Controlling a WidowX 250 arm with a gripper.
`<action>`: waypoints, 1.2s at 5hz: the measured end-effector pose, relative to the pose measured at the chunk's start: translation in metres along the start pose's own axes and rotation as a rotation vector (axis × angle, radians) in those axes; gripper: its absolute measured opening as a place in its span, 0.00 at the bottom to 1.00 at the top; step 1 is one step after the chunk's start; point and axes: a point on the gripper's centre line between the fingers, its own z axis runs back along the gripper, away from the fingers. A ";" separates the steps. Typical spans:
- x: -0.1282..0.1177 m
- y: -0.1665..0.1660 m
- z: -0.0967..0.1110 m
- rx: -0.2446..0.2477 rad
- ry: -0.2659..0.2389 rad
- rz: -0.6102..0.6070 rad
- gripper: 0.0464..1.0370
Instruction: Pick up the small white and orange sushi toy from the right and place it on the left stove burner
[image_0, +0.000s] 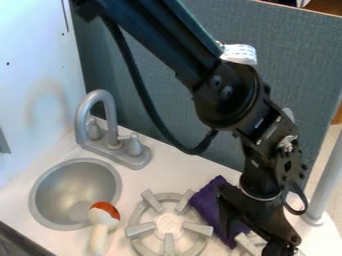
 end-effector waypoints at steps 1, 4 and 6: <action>-0.006 0.002 -0.009 0.008 0.033 0.004 0.97; 0.020 -0.004 -0.040 0.098 0.114 -0.084 0.97; 0.023 -0.009 -0.056 0.092 0.171 -0.124 0.97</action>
